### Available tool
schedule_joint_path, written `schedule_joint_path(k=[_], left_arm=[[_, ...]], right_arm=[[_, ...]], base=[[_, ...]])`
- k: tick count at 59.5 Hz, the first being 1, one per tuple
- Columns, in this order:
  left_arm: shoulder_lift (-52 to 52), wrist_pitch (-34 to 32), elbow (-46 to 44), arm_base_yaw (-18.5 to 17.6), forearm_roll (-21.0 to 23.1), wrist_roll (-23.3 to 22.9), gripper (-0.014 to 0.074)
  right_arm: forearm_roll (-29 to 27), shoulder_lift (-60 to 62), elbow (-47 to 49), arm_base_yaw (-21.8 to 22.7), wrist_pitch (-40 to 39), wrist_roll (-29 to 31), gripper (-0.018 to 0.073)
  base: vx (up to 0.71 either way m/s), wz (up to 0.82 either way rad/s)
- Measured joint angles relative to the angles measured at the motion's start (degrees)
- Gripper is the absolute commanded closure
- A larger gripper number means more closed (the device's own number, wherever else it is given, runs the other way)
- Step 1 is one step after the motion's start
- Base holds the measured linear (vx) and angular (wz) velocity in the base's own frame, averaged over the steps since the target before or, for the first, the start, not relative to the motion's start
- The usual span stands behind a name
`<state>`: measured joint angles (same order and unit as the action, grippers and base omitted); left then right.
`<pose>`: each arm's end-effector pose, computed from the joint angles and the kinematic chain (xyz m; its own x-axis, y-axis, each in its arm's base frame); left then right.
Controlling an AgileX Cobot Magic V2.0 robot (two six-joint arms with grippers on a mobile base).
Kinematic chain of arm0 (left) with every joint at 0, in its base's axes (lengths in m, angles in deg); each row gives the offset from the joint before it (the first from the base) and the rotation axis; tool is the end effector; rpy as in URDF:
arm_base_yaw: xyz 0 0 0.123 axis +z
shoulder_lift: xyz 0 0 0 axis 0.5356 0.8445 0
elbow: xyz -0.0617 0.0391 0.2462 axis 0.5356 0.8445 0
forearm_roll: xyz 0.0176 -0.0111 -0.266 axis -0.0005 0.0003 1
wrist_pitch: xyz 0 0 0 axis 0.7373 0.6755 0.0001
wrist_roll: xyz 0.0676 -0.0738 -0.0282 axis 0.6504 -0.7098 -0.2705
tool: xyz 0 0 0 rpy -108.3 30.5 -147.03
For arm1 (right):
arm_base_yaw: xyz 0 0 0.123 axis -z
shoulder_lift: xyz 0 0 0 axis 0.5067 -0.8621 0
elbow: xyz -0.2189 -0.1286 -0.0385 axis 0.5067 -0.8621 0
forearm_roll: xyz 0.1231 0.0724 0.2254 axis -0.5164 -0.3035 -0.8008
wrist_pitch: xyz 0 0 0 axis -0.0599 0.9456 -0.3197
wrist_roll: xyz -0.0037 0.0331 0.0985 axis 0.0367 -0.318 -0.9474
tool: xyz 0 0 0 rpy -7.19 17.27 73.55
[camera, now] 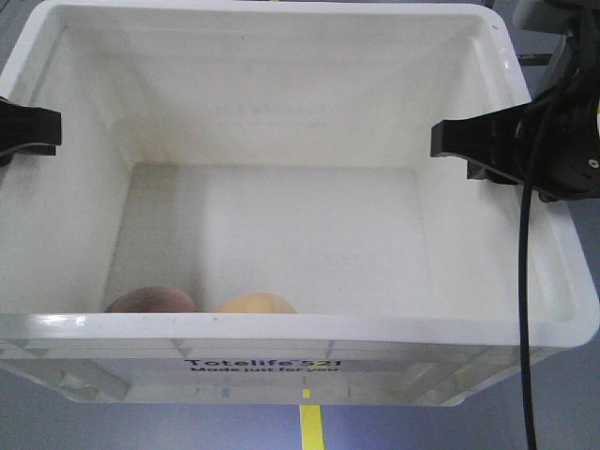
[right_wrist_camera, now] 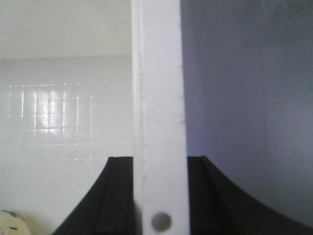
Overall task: Place moving items into box and shelve
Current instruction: 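Hold the white tote by its rims with both grippers while driving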
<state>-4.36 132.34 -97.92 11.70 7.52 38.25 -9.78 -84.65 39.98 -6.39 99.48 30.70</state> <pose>0.2252 -0.0725 0.3661 -0.7180 -0.0199 -0.6957 0.0839 0.9898 -0.1149 0.2238 0.1223 0.3513 -0.7770 0.0154 -0.6293 -0.0095 0.9993 0.0362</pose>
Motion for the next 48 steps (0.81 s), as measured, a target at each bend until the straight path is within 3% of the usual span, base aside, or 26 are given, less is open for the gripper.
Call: schedule_joint_path(k=[25, 48], left_arm=[[0.0, 0.0, 0.0, 0.0, 0.0, 0.0, 0.0530], [0.0, 0.0, 0.0, 0.0, -0.1, 0.0, 0.0530]], right_arm=[[0.0, 0.0, 0.0, 0.0, 0.0, 0.0, 0.0432], [0.0, 0.0, 0.0, 0.0, 0.0, 0.0, 0.0432]], base=[[0.39, -0.16], [0.34, -0.42]])
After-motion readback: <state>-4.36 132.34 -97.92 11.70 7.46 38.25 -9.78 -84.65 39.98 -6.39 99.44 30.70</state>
